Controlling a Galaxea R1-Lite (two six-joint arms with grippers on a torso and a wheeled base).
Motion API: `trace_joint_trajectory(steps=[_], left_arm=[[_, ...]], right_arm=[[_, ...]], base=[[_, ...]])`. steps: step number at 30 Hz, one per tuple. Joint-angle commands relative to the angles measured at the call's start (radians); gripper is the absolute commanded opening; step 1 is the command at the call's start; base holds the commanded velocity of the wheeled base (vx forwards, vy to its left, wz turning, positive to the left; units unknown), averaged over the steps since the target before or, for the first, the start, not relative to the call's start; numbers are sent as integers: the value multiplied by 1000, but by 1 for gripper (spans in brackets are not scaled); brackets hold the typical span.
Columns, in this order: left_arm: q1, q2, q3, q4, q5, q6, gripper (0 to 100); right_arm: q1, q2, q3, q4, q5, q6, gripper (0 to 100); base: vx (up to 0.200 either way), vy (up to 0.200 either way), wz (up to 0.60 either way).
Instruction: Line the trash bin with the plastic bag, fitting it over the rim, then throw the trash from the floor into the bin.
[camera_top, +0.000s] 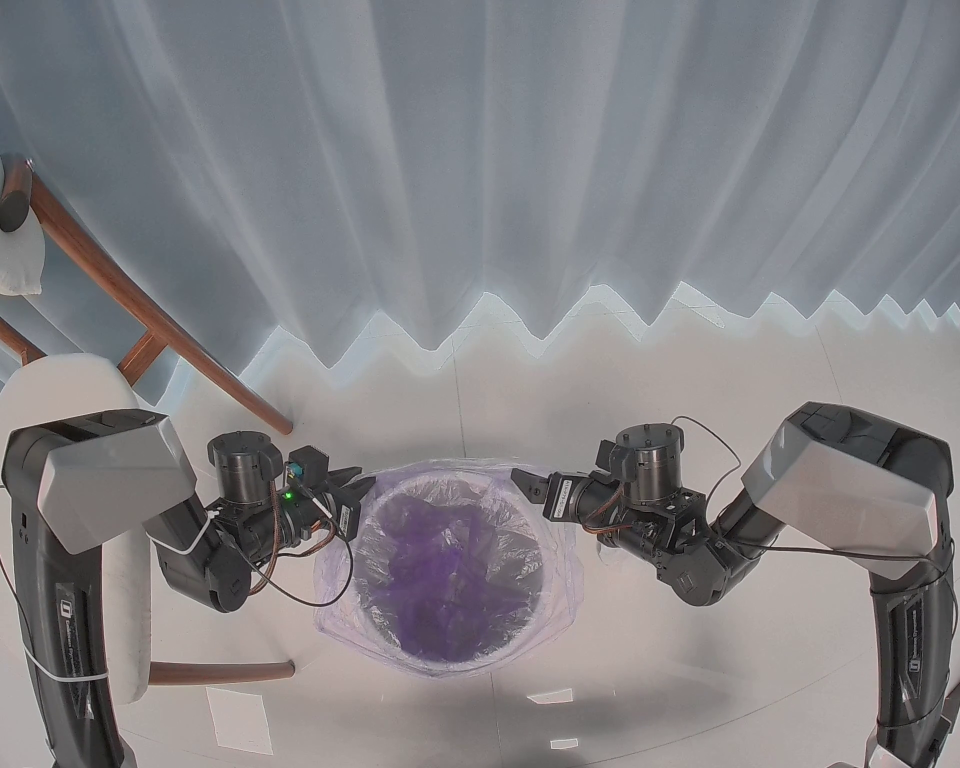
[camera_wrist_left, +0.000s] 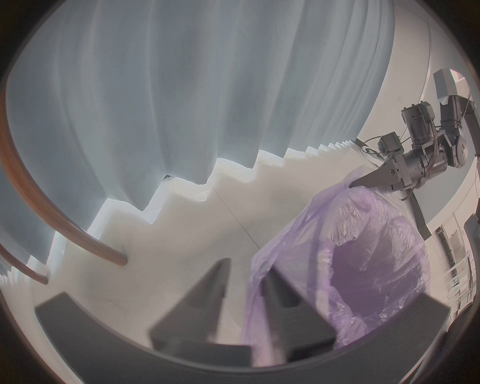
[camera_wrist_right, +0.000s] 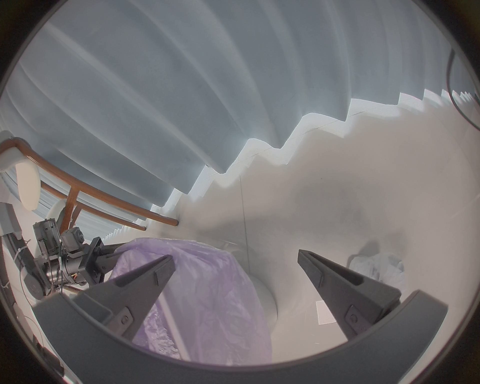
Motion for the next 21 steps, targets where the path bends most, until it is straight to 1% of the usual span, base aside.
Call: trace_joint_trajectory(steps=[1,5,8,10,13,18,21], left_arm=[[2,-29,10,0,-1,-1,100],[-3,-138,109,9,-4,-38,100],[5,-190,166,9,-10,-47,100],[11,-222,206,3,-30,-50,100],[28,-291,260,6,-41,-52,100],[24,-379,290,12,-42,-78,100],[5,-492,336,33,-68,-127,100]], right_arm=[[0,-41,20,-3,0,2,100],[0,-96,106,-8,7,5,100],[0,-101,127,-25,11,11,100],[-2,-101,140,-38,13,18,100],[0,-107,163,-41,45,25,100],[2,-112,172,-43,53,25,100],[2,-144,196,-43,51,25,100]], base=[[0,0,0],[0,0,0],[0,0,0],[0,0,0],[0,0,0],[0,0,0],[0,0,0]])
